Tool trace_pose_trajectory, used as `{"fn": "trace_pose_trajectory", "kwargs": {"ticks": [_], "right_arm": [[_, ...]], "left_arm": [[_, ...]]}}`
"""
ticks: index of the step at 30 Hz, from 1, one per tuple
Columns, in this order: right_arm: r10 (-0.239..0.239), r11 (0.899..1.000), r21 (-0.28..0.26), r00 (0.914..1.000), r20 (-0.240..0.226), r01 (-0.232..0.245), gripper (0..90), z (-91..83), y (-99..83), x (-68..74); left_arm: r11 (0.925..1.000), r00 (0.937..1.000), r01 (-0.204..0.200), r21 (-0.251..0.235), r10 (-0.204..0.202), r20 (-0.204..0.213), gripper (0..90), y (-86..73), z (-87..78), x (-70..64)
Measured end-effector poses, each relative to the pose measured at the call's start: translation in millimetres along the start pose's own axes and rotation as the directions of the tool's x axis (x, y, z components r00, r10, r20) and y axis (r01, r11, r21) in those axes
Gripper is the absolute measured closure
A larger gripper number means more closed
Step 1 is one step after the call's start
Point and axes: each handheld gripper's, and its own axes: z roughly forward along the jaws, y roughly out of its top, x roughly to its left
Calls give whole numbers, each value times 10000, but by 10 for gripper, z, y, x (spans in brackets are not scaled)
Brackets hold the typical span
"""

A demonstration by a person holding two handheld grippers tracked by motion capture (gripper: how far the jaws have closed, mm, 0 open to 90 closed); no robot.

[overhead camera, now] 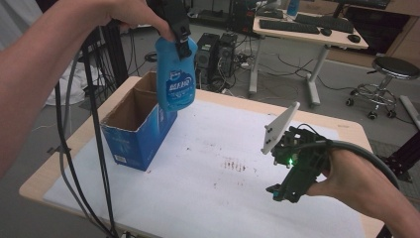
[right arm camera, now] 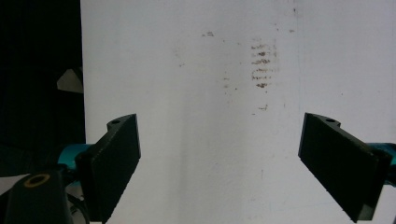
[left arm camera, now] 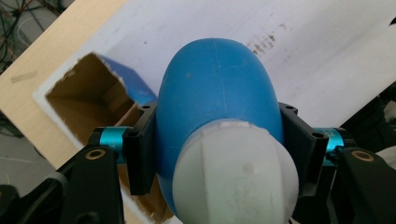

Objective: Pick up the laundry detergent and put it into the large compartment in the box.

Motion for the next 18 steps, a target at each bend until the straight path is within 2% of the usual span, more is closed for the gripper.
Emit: {"fn": "trace_pose_trajectory", "kwargs": {"ticks": [9,18], "right_arm": [[-4,10000,-44,10000,52,5,120,20,14,-5],[-3,10000,71,10000,-76,3,120,79,29,-21]], "left_arm": [[9987,9983,457,212,-449,-358,382,-327,-113,289],[9963,9966,752,408,-737,-362,382,-557,-54,498]]}}
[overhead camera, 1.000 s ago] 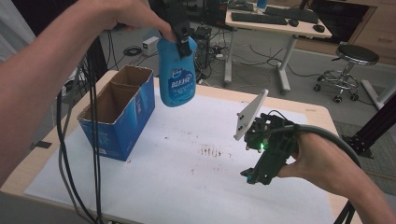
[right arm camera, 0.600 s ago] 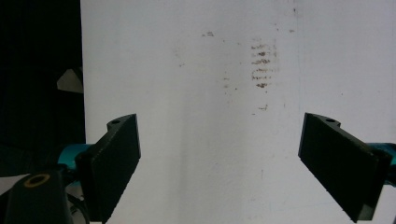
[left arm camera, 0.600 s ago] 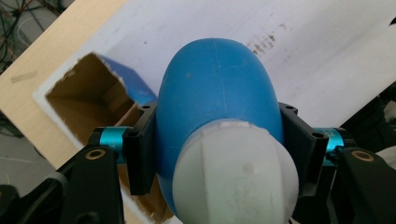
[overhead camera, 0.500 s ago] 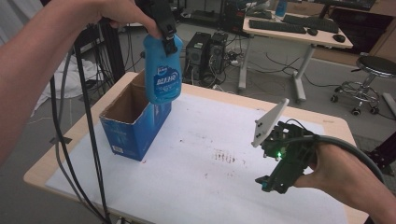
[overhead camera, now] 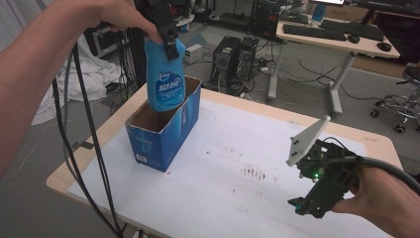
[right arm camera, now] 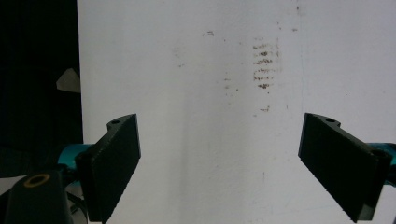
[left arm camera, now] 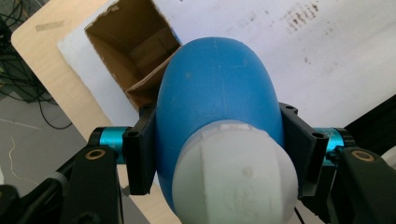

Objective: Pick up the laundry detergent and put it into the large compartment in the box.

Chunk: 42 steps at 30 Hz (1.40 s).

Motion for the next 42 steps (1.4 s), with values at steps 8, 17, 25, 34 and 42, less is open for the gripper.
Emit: {"fn": "trace_pose_trajectory", "kwargs": {"ticks": [8,17,25,34,42], "right_arm": [[-13,9999,118,10000,-35,13,120,30,19,-3],[-31,9998,184,10000,-84,32,120,59,23,5],[-5,9996,276,9999,-134,9,120,96,25,17],[1,9994,337,9998,-216,6,120,142,28,24],[-9,9991,413,9996,-265,20,120,174,44,22]], "left_arm": [[9994,9998,201,265,-200,-28,382,-95,163,171],[9993,9997,70,370,-80,248,382,-150,507,296],[9967,9982,-347,737,309,523,382,-195,952,317],[9915,9942,-862,973,793,724,381,-287,1357,359],[9821,9845,-1578,1033,1484,934,381,-370,1601,386]]}}
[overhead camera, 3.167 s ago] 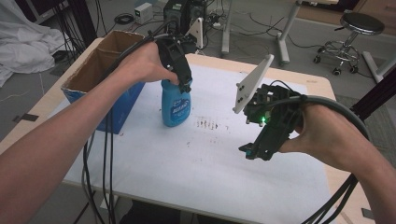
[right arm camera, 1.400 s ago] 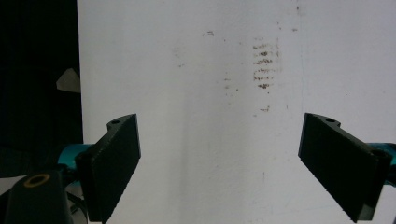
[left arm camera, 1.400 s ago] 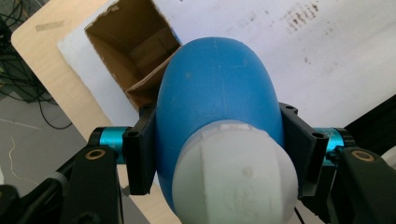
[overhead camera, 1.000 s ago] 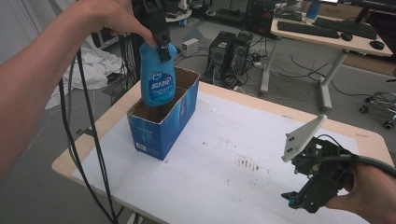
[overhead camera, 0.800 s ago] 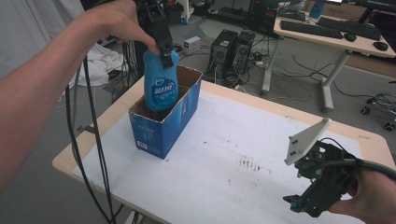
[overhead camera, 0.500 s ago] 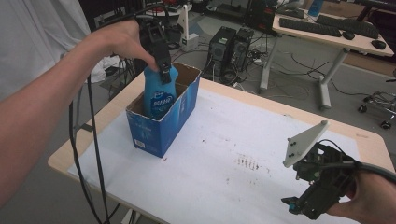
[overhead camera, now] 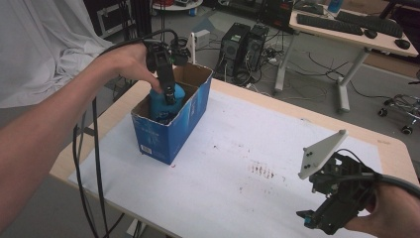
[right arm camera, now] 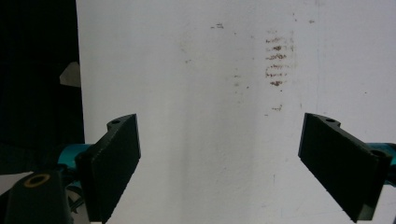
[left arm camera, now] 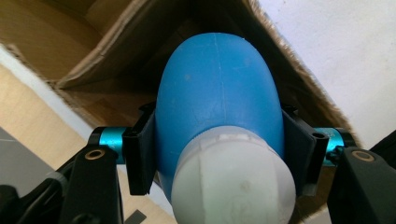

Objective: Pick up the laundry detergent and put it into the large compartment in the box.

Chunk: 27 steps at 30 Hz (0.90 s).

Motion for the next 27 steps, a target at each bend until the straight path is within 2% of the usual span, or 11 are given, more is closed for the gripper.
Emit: {"fn": "trace_pose_trajectory", "kwargs": {"ticks": [7,9,11,16,27], "right_arm": [[-21,10000,36,10000,21,21,120,7,10,2],[-11,10000,45,10000,15,11,120,9,10,3],[-16,10000,59,10000,8,16,120,11,9,2],[-6,10000,73,10000,-9,6,120,19,13,-3],[-1,10000,87,10000,-32,2,120,30,15,-4]], "left_arm": [[9998,9998,-217,-26,217,10,380,-18,152,8],[9999,9999,-152,-39,152,18,380,-25,188,10],[9997,9999,-167,-200,168,18,380,-30,187,15],[9994,9994,-333,-35,333,-59,379,-20,197,-8],[9987,9988,-430,264,436,-219,375,20,199,-48]]}}
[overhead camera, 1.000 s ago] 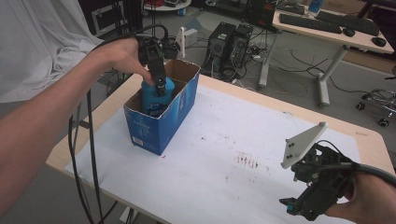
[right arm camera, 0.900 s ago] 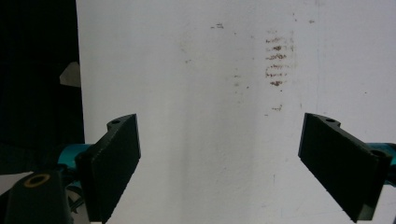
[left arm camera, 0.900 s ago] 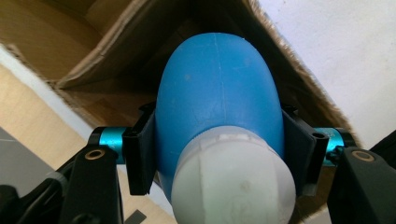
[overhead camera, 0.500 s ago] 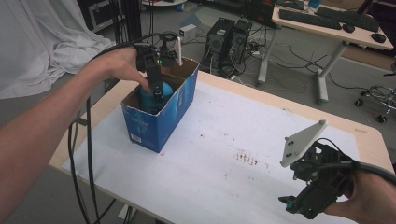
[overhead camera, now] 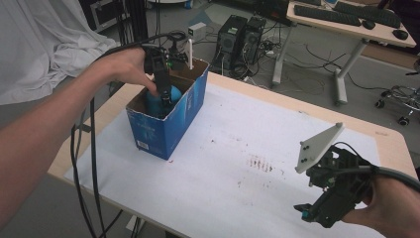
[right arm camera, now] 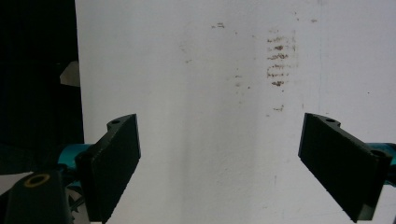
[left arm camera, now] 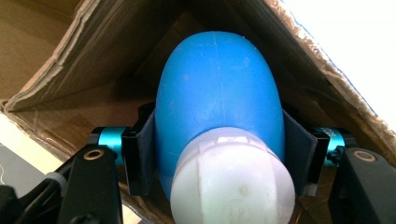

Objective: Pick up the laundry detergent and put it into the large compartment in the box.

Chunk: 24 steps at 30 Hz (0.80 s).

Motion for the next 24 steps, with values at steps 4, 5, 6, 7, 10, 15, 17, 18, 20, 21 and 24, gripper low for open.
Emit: {"fn": "trace_pose_trajectory", "kwargs": {"ticks": [4,5,6,7,10,15,17,18,20,21,24], "right_arm": [[-1,10000,-26,10000,-29,1,120,10,7,7],[-16,10000,-39,10000,-42,16,120,15,7,7],[-30,10000,-2,10000,-30,30,120,16,7,7],[-28,10000,0,10000,-29,28,120,16,8,7],[-29,10000,-23,10000,-47,29,120,13,10,8],[-11,10000,20,10000,-34,11,120,16,6,7],[-13,10000,24,10000,-55,13,120,15,6,10],[-22,10000,14,10000,-47,22,120,14,6,10],[-30,10000,1,10000,-57,30,120,12,5,9],[-28,10000,7,10000,-52,28,120,12,5,10],[5,10000,0,10000,-62,-5,120,14,7,15]], "left_arm": [[10000,10000,33,32,-33,6,374,-5,-2,-1],[10000,10000,63,39,-63,-6,374,-7,-4,4],[10000,10000,61,41,-61,-15,373,-10,-6,7],[10000,10000,75,24,-75,-9,373,-13,-8,8],[9999,9999,103,19,-103,-4,365,-18,-11,9],[10000,10000,75,39,-75,-9,339,-22,-8,9],[10000,10000,61,59,-61,-15,314,-21,-7,8],[10000,10000,67,34,-67,-8,306,-22,-8,8],[10000,10000,78,-2,-78,23,296,-25,-19,13],[10000,10000,68,-10,-67,25,296,-26,-26,15],[9999,9999,81,-90,-82,-88,276,-31,-60,29]]}}
